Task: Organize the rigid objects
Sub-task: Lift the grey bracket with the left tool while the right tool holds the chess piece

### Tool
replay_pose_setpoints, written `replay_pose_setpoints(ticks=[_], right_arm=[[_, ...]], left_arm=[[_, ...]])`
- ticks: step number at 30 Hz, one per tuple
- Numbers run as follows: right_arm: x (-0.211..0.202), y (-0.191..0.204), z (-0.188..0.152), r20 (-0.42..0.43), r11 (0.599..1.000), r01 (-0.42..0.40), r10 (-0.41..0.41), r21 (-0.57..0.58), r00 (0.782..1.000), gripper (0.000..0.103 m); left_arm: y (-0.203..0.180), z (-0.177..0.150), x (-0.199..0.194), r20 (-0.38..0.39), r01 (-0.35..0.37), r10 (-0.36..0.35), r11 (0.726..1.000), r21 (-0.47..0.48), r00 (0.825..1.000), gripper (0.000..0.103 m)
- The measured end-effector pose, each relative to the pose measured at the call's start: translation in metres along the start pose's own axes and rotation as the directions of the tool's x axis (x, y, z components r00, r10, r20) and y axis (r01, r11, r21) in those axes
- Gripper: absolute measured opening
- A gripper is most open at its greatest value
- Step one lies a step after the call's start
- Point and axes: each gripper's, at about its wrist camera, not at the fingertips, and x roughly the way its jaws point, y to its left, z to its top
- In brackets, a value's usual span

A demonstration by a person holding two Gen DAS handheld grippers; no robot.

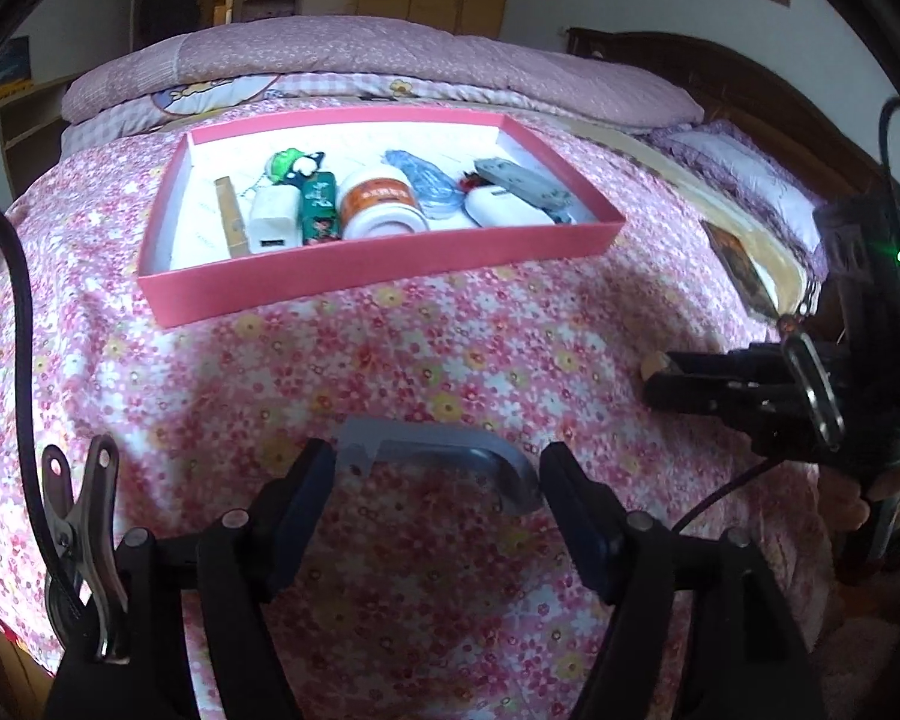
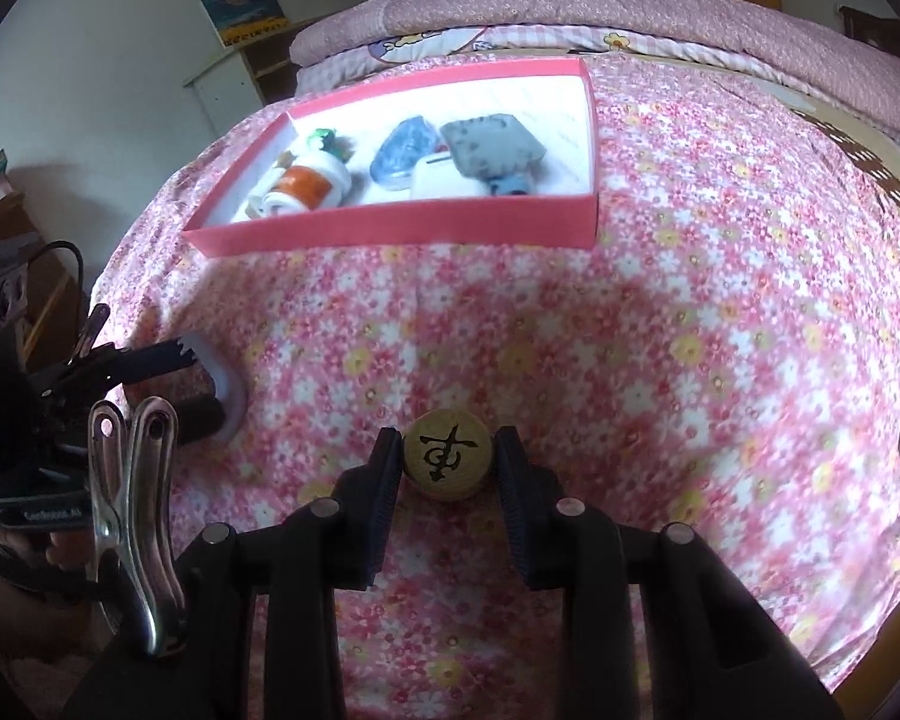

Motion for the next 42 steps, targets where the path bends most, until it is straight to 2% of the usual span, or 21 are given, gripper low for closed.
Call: replay_pose_setpoints(ticks=[9,14,19,27,29,31,36,42], right_arm=[[-0.001,0.002,-0.002,0.009,1.0,-0.001,0.001,-0.007,1.0,0.032],[-0.001,0.002,-0.002,0.01,1.0,-0.002,0.002,-0.005,1.0,0.032],[-0.001,0.002,-0.003,0.01,1.0,-0.001,0.001,-0.006,1.0,0.032],[-0.001,0.002,-0.003,0.012,1.0,-0.004,0.004,-0.007,1.0,0.033],[-0.001,0.002,-0.003,0.011,1.0,-0.004,0.004,-0.008,1.0,0.032],[-0.001,0.002,-0.003,0.012,1.0,-0.005,0.005,-0.007,1.0,0.033],[-0.001,0.003,-0.002,0.013,1.0,-0.004,0.004,-0.005,1.0,0.032],[-0.002,0.004,-0.002,0.015,1.0,-0.008,0.008,-0.002,1.0,0.033]], left_arm=[[-0.014,-0.001,-0.003,0.012,0.001,-0.002,0.999,0.051,1.0,0.077],[-0.024,-0.004,-0.005,0.009,0.0,-0.001,0.992,0.125,1.0,0.077],[-0.035,-0.009,0.011,-0.016,-0.039,0.042,0.981,0.19,0.999,0.078],[-0.032,-0.007,0.018,0.017,-0.07,0.068,0.987,0.146,0.998,0.077],[-0.032,-0.009,0.016,0.027,-0.077,0.074,0.987,0.141,0.997,0.07],[-0.031,-0.009,0.012,0.03,-0.072,0.068,0.989,0.129,0.997,0.05],[-0.022,-0.007,0.006,0.034,-0.031,0.029,0.998,0.059,0.999,0.049],[-0.02,-0.002,-0.008,0.078,-0.021,0.018,0.999,0.042,0.997,0.049]])
